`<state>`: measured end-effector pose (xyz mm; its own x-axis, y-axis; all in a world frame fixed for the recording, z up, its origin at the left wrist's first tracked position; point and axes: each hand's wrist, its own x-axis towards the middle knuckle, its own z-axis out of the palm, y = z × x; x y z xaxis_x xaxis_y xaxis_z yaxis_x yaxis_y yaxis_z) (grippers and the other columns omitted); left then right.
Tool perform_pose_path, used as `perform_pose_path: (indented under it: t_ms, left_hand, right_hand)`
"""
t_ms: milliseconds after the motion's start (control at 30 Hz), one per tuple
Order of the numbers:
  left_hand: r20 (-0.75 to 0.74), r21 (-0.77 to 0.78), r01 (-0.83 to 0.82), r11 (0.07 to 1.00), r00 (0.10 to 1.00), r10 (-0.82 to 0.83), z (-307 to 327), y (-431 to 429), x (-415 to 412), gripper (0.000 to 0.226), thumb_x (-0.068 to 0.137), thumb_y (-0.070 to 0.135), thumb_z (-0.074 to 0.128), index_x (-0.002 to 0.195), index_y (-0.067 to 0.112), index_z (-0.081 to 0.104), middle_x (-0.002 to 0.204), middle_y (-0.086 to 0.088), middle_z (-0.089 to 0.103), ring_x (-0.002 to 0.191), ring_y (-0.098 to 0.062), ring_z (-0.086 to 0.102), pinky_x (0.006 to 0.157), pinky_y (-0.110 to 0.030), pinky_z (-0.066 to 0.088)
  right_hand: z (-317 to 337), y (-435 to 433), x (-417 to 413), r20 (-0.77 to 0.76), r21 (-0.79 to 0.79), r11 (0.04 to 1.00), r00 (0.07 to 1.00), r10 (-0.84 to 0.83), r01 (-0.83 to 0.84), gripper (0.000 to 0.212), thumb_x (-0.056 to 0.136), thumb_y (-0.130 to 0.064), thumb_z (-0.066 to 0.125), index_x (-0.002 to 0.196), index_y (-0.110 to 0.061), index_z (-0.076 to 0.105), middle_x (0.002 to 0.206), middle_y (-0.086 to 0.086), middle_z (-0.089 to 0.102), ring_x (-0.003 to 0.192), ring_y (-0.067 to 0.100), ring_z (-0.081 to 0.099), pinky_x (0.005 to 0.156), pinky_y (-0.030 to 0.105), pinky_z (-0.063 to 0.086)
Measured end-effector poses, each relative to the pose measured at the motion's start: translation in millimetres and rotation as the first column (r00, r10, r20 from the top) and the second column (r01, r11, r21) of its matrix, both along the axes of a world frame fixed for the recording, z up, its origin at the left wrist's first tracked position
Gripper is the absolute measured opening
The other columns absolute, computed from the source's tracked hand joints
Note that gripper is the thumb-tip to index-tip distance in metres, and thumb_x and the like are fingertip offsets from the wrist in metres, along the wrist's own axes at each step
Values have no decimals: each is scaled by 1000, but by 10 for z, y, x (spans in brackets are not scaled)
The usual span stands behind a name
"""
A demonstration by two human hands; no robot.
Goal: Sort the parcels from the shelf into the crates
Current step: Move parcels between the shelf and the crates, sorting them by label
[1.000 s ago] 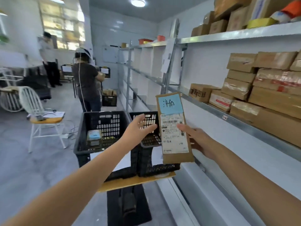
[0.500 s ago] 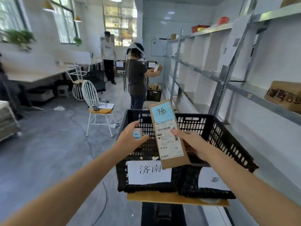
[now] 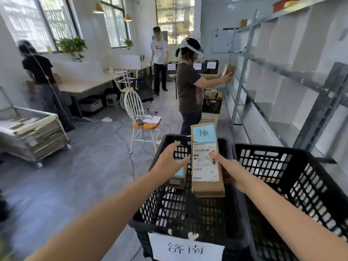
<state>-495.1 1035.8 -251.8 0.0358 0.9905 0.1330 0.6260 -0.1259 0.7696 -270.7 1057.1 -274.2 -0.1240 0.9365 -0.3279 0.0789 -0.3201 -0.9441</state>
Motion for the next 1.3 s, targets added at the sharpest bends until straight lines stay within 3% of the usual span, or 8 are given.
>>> perform_pose_path:
  t_ms: [300, 433, 633, 733, 867, 1000, 1133, 1300]
  left_hand:
    - [38, -115, -55, 992, 998, 60, -521, 626, -130, 68, 93, 32, 65, 152, 19, 33, 155, 0, 39, 141, -17, 37, 113, -30, 31]
    - [127, -235, -52, 971, 988, 83, -795, 878, -163, 62, 95, 23, 63, 150, 19, 35, 143, -6, 50, 123, -22, 56, 102, -43, 50]
    - [125, -299, 1, 954, 991, 38, -1113, 1266, -128, 61, 93, 21, 64, 148, 19, 37, 142, -5, 50, 123, -19, 53, 100, -32, 49]
    - [117, -325, 28, 945, 993, 11, -1227, 1491, -148, 64, 93, 23, 66, 149, 19, 35, 146, -4, 47, 129, -19, 49, 105, -32, 44]
    - [120, -410, 111, 905, 990, -67, -1414, 1610, -115, 64, 91, 19, 67, 147, 21, 35, 138, 3, 47, 125, -18, 53, 97, -39, 54]
    - [134, -407, 141, 902, 987, -94, -1561, 1693, -55, 49, 91, 13, 64, 132, 29, 43, 128, 8, 49, 107, -8, 56, 82, -31, 60]
    - [144, -418, 117, 901, 988, -61, -1636, 1811, -47, 55, 92, 13, 63, 142, 21, 40, 128, 8, 47, 114, -13, 55, 81, -31, 60]
    - [138, -423, 108, 900, 989, -54, -1733, 1882, -82, 56, 93, 12, 63, 142, 24, 40, 120, 17, 42, 99, 0, 48, 46, -4, 41]
  right_hand:
    - [-599, 633, -97, 14, -177, 982, 997, -70, 71, 63, 65, -57, 82, 106, -10, 73, 99, 6, 77, 103, 27, 68, 105, 48, 45]
    - [-903, 863, -191, 39, -254, 959, 992, -116, 122, 63, 66, -55, 84, 107, -9, 71, 104, 8, 75, 109, 30, 64, 109, 52, 39]
    - [-1305, 1133, -259, 113, -356, 910, 977, -182, 211, 67, 65, -52, 86, 110, -6, 69, 107, 10, 74, 112, 32, 62, 108, 54, 39]
    - [-1487, 1271, -343, 149, -361, 906, 973, -179, 222, 69, 63, -54, 85, 113, -9, 70, 97, 5, 77, 103, 27, 67, 102, 49, 45]
    - [-1674, 1381, -490, 199, -331, 909, 960, -195, 253, 80, 75, -54, 79, 141, -20, 50, 112, -1, 71, 103, 19, 61, 87, 38, 43]
    - [-1855, 1432, -559, 168, -348, 911, 971, -173, 222, 83, 74, -54, 79, 146, -33, 44, 90, -17, 72, 90, 5, 63, 66, 25, 42]
    - [-2027, 1468, -523, 159, -376, 907, 978, -137, 188, 86, 75, -55, 78, 149, -39, 37, 90, -19, 75, 99, 5, 62, 84, 32, 43]
    - [-2081, 1455, -424, 200, -416, 904, 980, -10, 95, 85, 77, -56, 75, 149, -43, 33, 125, -7, 68, 121, 13, 55, 105, 33, 38]
